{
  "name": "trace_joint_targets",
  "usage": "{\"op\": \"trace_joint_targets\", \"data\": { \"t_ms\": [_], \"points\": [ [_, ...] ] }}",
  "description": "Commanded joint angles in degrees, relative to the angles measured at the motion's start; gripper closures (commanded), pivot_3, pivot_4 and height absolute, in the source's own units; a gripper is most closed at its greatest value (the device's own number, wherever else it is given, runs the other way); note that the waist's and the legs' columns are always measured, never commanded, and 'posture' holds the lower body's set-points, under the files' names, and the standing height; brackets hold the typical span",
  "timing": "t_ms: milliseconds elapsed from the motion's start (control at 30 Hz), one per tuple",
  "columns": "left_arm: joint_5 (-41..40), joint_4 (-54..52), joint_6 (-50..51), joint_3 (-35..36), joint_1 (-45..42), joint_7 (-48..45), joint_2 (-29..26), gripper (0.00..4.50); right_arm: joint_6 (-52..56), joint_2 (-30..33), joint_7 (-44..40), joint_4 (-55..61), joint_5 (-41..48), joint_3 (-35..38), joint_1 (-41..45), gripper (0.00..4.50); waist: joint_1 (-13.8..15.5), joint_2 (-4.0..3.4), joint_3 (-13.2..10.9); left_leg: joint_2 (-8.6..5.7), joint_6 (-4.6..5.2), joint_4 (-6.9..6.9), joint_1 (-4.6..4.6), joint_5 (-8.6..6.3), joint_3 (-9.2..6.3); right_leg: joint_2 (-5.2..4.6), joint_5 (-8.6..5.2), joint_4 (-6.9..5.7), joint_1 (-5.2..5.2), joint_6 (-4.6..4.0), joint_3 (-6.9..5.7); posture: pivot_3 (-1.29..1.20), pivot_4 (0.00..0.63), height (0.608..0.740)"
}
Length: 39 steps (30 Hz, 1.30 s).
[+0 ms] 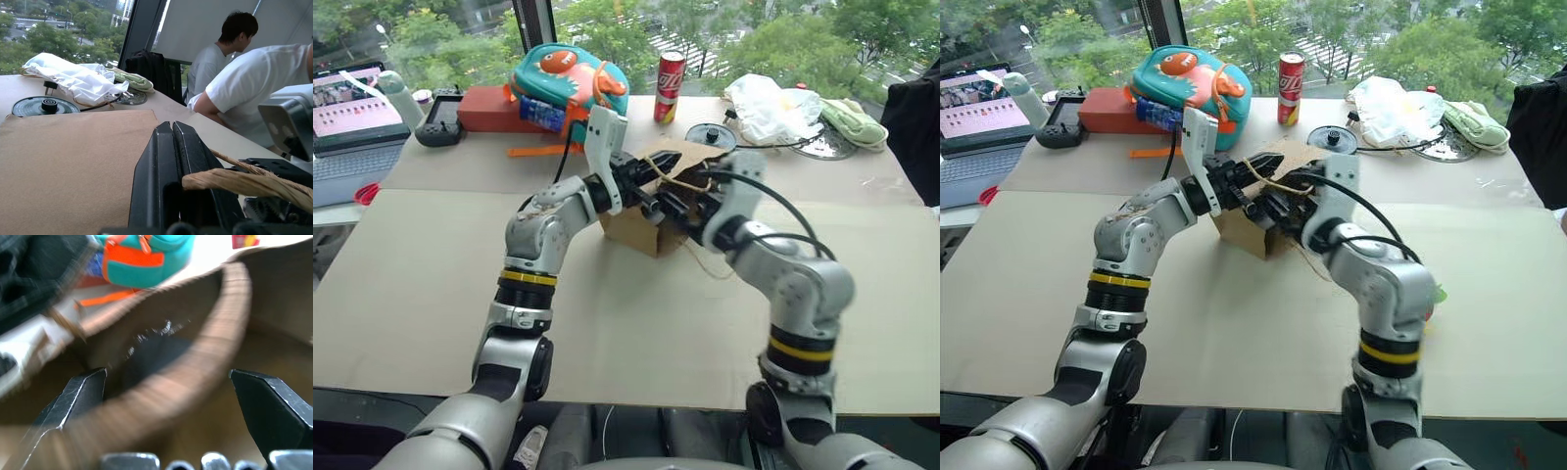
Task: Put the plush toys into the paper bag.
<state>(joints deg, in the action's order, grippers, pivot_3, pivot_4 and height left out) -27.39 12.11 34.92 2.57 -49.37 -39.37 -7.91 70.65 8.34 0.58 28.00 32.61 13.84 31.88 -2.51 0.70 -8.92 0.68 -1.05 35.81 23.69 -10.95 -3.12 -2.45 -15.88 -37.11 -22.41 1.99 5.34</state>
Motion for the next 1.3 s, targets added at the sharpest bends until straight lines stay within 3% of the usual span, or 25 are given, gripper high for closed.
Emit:
{"op": "trace_joint_targets", "data": {
  "t_ms": [33,133,300,567,700,867,967,1267,1300],
  "points": [
    [-1.5,-3.0,0.2,0.2,0.4,-0.3,-0.1,4.5,6.6,4.8,-2.3,11.3,5.3,7.2,-3.3,0.04,0.0,0.0,0.0,0.0,0.0,0.0,0.0,0.0,0.0,0.0,0.0,0.0,0.0,0.0,-0.01,0.0,0.15,0.739],
    [-1.4,-3.5,0.4,0.1,1.0,-0.3,-0.3,4.5,9.8,8.3,-2.7,14.5,6.3,11.7,-5.4,0.04,0.0,0.0,0.0,0.01,0.0,0.01,-0.05,0.0,0.0,0.01,-0.01,0.06,0.04,0.01,-0.03,0.0,0.15,0.739],
    [-2.1,-4.4,1.1,0.1,1.5,-0.4,-0.8,4.5,17.2,17.1,-0.1,18.4,-0.2,19.0,-12.8,0.04,0.2,0.01,0.0,0.0,0.0,0.02,-0.08,0.0,0.05,0.02,-0.02,0.08,0.06,0.03,0.03,0.0,0.15,0.739],
    [-2.5,-3.5,0.9,-0.2,1.1,-0.4,-1.0,4.5,21.9,9.5,2.9,27.8,-5.5,19.9,-26.3,0.04,0.0,0.01,0.0,0.02,0.0,0.01,-0.1,0.0,0.07,0.06,-0.06,0.07,0.06,0.08,0.07,0.0,0.15,0.739],
    [-2.7,-3.3,1.0,-0.5,1.1,-0.6,-0.7,4.5,20.1,4.0,4.5,26.2,-9.2,17.0,-30.7,0.04,0.0,0.01,0.0,0.0,-0.02,0.07,-0.16,0.01,0.14,0.05,-0.18,0.07,0.11,0.3,0.15,0.0,0.15,0.739],
    [-2.8,-3.0,0.9,-0.5,0.7,-0.7,-0.6,4.5,16.5,2.2,4.6,23.7,-12.9,14.8,-32.8,0.04,0.0,0.01,0.0,0.0,-0.02,0.05,-0.2,0.01,0.15,0.04,-0.28,0.08,0.13,0.46,0.16,0.0,0.15,0.739],
    [-2.7,-2.7,0.7,-0.4,0.4,-0.7,-0.4,4.5,14.5,1.6,4.1,22.8,-14.0,14.1,-32.7,0.68,0.0,0.01,0.0,0.01,-0.02,0.05,-0.21,0.01,0.14,0.05,-0.28,0.08,0.14,0.47,0.15,0.0,0.15,0.739],
    [-2.6,-2.4,0.5,-0.2,0.1,-0.6,-0.4,4.5,12.0,2.9,1.1,22.2,-15.5,11.4,-32.0,3.87,0.0,0.01,0.0,0.01,-0.02,0.04,-0.2,0.01,0.15,0.05,-0.29,0.08,0.13,0.48,0.15,0.0,0.15,0.739],
    [-2.7,-2.4,0.6,-0.1,0.0,-0.5,-0.4,4.5,11.2,3.1,0.8,22.4,-15.6,11.4,-31.5,3.87,0.0,0.01,0.0,0.0,-0.02,0.04,-0.2,0.01,0.15,0.05,-0.29,0.08,0.13,0.48,0.15,0.0,0.15,0.739]
  ]
}}
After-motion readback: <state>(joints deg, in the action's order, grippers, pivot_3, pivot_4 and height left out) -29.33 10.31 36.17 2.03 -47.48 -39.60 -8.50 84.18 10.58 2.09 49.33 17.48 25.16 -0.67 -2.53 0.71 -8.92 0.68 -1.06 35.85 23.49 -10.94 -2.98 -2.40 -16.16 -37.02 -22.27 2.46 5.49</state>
